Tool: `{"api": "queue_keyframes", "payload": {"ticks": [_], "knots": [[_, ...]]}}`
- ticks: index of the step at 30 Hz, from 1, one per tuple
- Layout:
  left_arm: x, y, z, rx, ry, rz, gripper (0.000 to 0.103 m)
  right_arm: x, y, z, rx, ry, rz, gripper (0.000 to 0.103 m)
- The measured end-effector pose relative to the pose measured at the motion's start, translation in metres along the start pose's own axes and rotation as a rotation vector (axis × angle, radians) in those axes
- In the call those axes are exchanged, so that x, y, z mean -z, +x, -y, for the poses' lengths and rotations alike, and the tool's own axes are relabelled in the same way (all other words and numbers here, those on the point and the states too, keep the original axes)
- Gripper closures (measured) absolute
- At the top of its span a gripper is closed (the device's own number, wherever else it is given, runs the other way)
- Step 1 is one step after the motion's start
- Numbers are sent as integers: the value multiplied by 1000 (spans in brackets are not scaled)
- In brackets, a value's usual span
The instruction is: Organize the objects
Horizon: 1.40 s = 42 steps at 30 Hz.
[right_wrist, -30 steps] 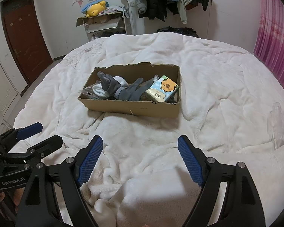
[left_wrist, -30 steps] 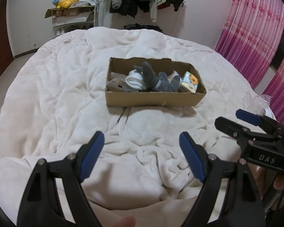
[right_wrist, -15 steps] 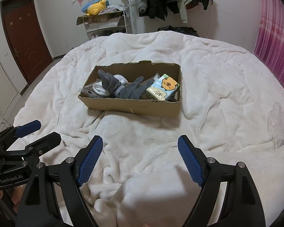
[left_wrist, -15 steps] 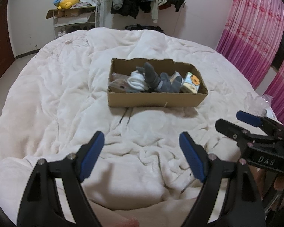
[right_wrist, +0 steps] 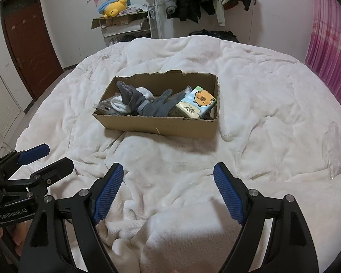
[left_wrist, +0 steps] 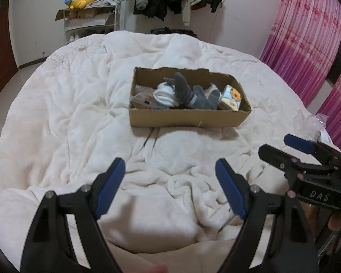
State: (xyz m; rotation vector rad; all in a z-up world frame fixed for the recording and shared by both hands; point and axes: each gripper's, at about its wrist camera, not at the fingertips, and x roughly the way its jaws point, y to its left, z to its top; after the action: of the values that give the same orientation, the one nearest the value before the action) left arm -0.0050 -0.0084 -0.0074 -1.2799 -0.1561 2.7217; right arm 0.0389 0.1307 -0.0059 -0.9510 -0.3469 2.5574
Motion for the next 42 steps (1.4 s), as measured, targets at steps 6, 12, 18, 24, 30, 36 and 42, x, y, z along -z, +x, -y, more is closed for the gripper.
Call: {"api": "queue_keyframes", "payload": {"ticks": [6,12,18,24,30,36,42], "knots": [[0,0,0,-2,0,0,20,0,1,0,0,0,-2,19],[0,0,0,-1,0,-2,20,0,1,0,0,0,-3,19],[0,2,1,2,1,-5,20,1,2,0,0,0,-5,19],[-1,5,1,8,-2,-7,20,4,6,1,-2,2,-13,19],[-1,6,1,9,-2,-10,20,3,6,1,-2,2,-14,19],[-1,8,1,9,-4,-12,20,3,7,2,-2,2,-15,19],[-1,8,1,10,-4,-10,20,4,8,2,-3,2,-18,19]]}}
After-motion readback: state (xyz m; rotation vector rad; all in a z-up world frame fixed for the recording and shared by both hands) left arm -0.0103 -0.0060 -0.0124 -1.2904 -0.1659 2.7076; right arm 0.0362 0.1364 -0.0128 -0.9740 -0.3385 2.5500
